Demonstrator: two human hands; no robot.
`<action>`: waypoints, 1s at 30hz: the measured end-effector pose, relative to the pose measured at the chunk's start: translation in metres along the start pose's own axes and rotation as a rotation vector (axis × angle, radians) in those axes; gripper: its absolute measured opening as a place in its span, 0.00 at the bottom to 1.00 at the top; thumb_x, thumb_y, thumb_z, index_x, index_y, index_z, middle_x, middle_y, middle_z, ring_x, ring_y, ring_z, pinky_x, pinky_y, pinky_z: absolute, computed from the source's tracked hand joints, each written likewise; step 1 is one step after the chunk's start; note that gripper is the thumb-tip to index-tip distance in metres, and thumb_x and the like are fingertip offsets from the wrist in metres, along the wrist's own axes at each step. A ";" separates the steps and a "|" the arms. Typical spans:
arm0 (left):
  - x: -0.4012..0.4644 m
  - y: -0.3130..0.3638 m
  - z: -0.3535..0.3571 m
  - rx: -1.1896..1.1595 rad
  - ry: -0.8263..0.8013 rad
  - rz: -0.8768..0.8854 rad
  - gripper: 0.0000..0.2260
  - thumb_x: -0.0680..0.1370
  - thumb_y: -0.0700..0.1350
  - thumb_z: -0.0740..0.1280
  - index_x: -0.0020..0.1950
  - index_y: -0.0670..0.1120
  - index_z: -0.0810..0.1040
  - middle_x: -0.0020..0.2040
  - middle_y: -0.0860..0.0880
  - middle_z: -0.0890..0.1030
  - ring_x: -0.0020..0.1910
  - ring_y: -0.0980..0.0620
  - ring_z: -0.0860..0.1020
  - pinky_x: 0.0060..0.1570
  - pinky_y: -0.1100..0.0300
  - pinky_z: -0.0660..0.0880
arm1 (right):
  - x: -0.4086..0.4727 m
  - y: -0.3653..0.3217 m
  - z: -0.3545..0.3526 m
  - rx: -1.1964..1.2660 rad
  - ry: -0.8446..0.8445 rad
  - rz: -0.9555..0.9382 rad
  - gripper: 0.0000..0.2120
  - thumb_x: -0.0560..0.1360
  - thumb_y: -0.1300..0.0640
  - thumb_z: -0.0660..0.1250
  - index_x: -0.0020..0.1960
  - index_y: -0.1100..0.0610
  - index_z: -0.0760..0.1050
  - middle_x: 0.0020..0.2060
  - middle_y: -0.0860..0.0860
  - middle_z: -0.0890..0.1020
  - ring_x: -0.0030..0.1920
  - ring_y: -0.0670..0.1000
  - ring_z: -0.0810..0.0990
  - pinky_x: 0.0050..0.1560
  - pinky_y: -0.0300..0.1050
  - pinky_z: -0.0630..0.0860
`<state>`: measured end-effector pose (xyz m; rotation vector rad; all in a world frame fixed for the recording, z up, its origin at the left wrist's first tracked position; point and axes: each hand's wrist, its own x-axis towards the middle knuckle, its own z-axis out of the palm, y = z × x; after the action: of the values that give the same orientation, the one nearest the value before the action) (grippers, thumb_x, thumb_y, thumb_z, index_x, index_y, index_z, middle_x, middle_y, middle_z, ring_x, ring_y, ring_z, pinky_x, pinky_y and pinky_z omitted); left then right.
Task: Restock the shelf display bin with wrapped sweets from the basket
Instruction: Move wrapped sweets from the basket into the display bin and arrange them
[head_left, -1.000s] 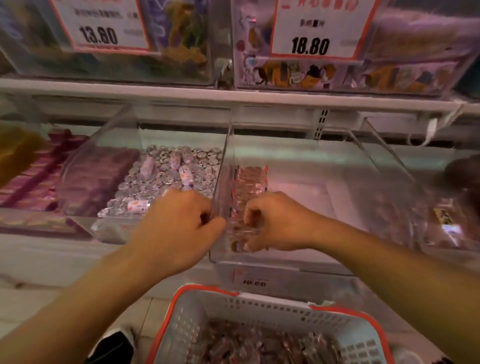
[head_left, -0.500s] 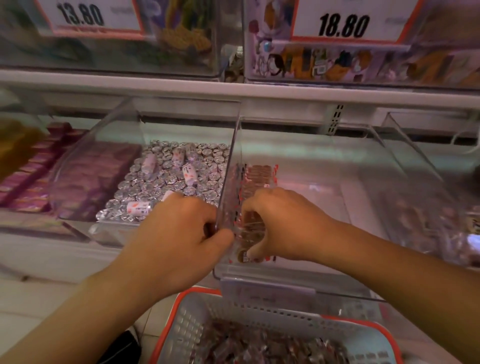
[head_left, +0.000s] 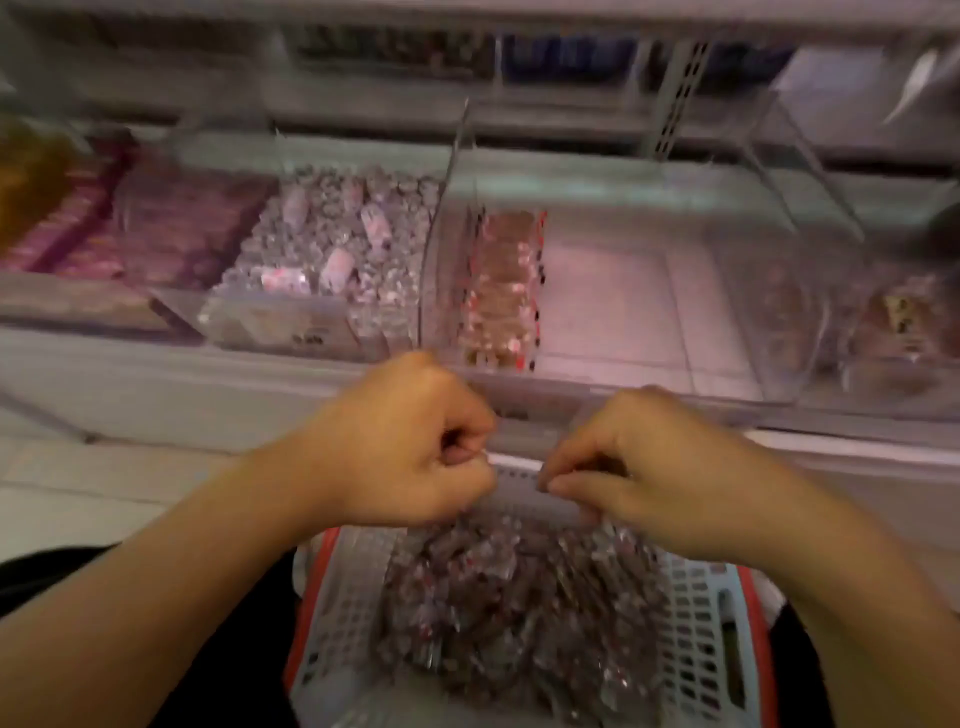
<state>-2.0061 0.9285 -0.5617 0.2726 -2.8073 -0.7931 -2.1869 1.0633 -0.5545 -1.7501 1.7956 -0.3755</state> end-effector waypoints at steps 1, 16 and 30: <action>-0.002 -0.001 0.025 0.090 -0.173 -0.061 0.12 0.66 0.51 0.62 0.29 0.44 0.68 0.24 0.47 0.70 0.25 0.52 0.70 0.26 0.59 0.67 | 0.001 0.012 0.029 -0.023 -0.177 0.072 0.06 0.75 0.51 0.69 0.48 0.50 0.84 0.34 0.41 0.83 0.33 0.40 0.77 0.39 0.36 0.75; -0.132 -0.060 0.324 0.068 -0.890 -0.981 0.38 0.76 0.54 0.70 0.79 0.47 0.51 0.78 0.39 0.54 0.73 0.33 0.61 0.70 0.41 0.65 | -0.049 0.164 0.349 0.076 -0.436 0.820 0.51 0.62 0.39 0.79 0.76 0.56 0.61 0.68 0.58 0.74 0.65 0.60 0.75 0.64 0.53 0.75; -0.133 -0.073 0.331 0.201 -0.802 -0.844 0.18 0.79 0.43 0.64 0.69 0.49 0.69 0.62 0.42 0.79 0.61 0.41 0.77 0.60 0.48 0.75 | -0.030 0.165 0.345 0.141 -0.438 0.701 0.03 0.75 0.65 0.68 0.46 0.63 0.81 0.46 0.60 0.83 0.50 0.59 0.82 0.49 0.48 0.78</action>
<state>-1.9524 1.0621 -0.8967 1.5571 -3.5044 -0.8995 -2.1179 1.1771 -0.9140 -0.9183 1.8503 0.1598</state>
